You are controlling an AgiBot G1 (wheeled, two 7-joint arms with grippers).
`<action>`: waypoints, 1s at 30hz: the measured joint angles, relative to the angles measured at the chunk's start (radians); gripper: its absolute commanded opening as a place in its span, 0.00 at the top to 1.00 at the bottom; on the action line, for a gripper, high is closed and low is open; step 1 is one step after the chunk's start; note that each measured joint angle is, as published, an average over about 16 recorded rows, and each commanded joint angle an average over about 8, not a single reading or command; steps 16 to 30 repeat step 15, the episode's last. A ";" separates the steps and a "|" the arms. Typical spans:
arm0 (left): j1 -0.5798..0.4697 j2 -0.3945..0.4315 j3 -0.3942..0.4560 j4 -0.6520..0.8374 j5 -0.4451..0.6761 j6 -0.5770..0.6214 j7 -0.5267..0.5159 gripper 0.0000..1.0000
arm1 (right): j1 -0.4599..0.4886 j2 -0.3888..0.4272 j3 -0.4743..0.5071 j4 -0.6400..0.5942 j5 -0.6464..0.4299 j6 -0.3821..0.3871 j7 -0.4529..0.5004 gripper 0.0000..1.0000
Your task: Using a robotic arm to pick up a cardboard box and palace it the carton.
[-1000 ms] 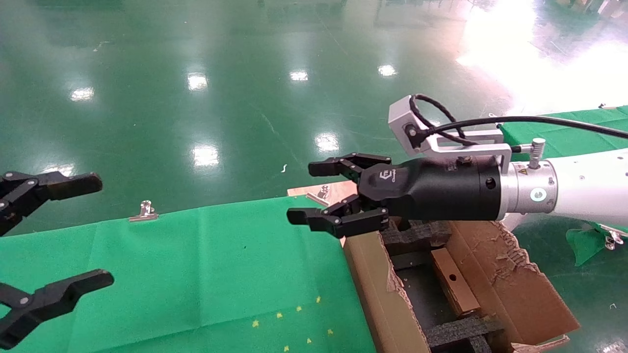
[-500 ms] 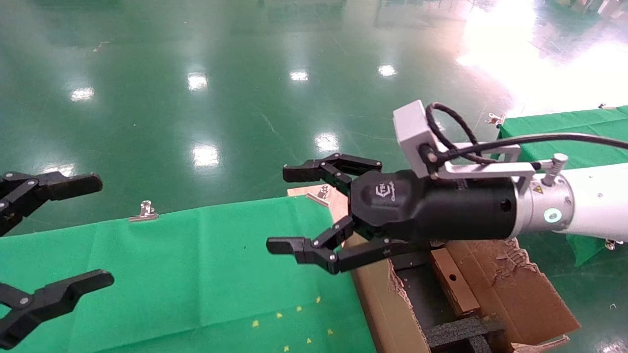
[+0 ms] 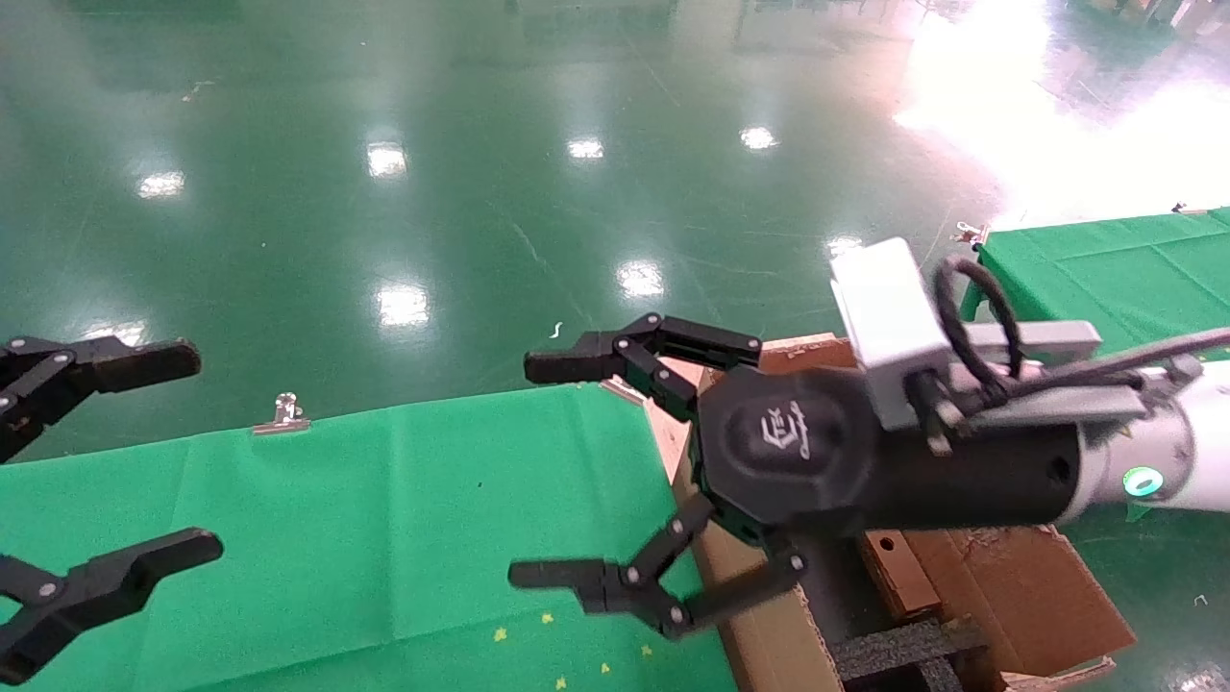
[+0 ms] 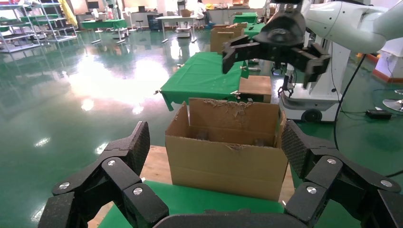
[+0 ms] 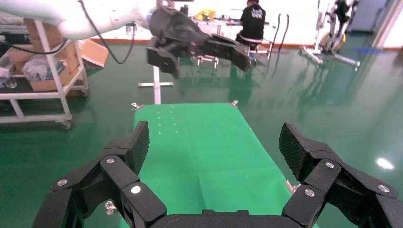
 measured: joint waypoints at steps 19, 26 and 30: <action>0.000 0.000 0.000 0.000 0.000 0.000 0.000 0.00 | -0.023 -0.004 0.035 0.016 0.000 -0.014 -0.011 0.00; 0.000 0.000 0.000 0.000 0.000 0.000 0.000 0.00 | -0.023 -0.004 0.035 0.016 0.000 -0.014 -0.011 0.00; 0.000 0.000 0.000 0.000 0.000 0.000 0.000 0.00 | -0.023 -0.004 0.035 0.016 0.000 -0.014 -0.011 0.00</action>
